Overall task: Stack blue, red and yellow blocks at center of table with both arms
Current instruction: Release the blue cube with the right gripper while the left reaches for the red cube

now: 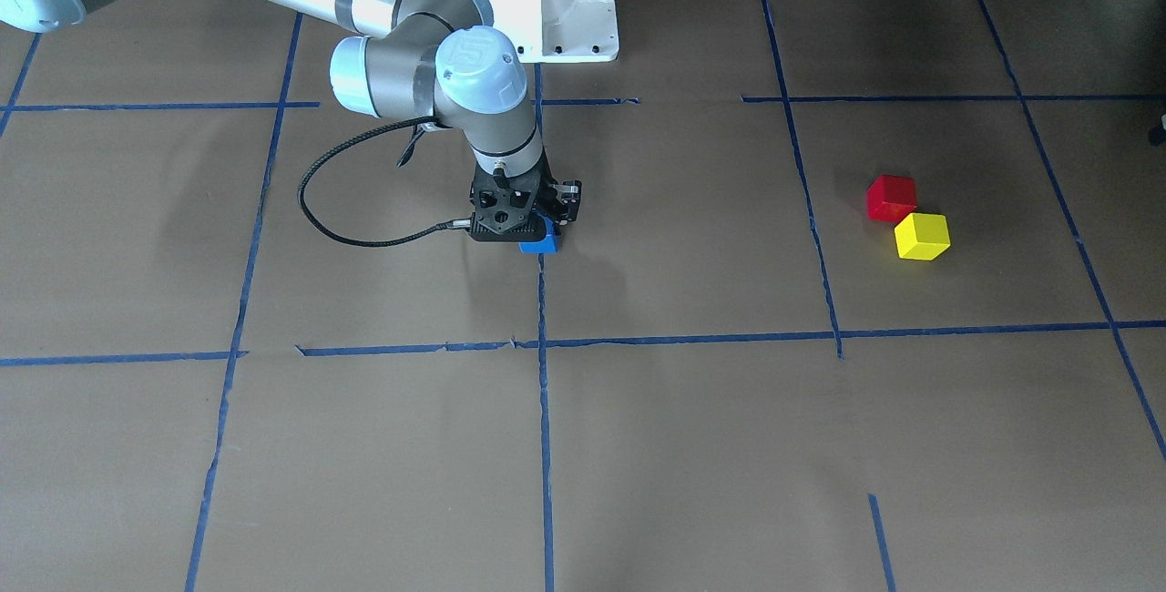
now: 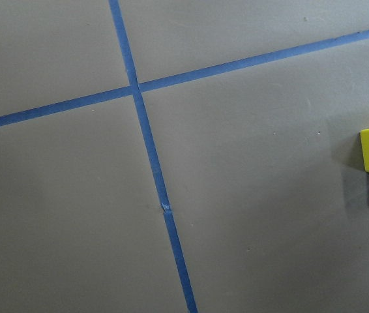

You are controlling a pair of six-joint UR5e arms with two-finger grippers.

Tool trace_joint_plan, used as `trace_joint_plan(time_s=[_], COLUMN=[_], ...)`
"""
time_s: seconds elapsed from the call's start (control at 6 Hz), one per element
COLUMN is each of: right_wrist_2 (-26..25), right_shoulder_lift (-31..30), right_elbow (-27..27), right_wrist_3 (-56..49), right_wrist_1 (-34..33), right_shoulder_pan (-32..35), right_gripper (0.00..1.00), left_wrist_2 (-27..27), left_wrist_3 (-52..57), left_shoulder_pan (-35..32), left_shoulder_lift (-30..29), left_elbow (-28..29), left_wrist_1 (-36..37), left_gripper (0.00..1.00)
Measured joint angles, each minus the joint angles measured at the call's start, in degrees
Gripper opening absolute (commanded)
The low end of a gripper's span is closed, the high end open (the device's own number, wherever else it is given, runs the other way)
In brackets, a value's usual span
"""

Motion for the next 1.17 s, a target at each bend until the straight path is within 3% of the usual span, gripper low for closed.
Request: trace_joint_plan(time_s=[0.17, 0.33, 0.67, 0.83, 1.17], right_wrist_2=[0.3, 1.5, 7.8, 9.9, 10.7], right_shoulder_lift=[-0.9, -4.8, -19.3, -24.7, -29.2], right_elbow=[3.0, 9.6, 24.9, 28.8, 30.8], right_wrist_3=[-0.1, -0.3, -3.0, -6.4, -10.9], right_wrist_1=[-1.4, -3.7, -4.8, -4.8, -4.7], right_shoulder_pan=[0.6, 1.8, 6.9, 9.1, 10.6], right_gripper=[1.00, 1.00, 1.00, 1.00, 1.00], left_wrist_2=[-0.1, -0.1, 0.6, 2.1, 12.1], left_wrist_3=[-3.2, -10.5, -27.7, -33.8, -45.6], left_shoulder_pan=[2.5, 6.6, 17.0, 21.9, 33.7], left_shoulder_lift=[0.0, -0.1, 0.0, -0.1, -0.1], left_elbow=[-0.9, -2.3, -3.9, -4.5, -8.3], left_wrist_1=[-1.4, -5.4, -18.4, -22.7, -24.7], left_gripper=[1.00, 1.00, 1.00, 1.00, 1.00])
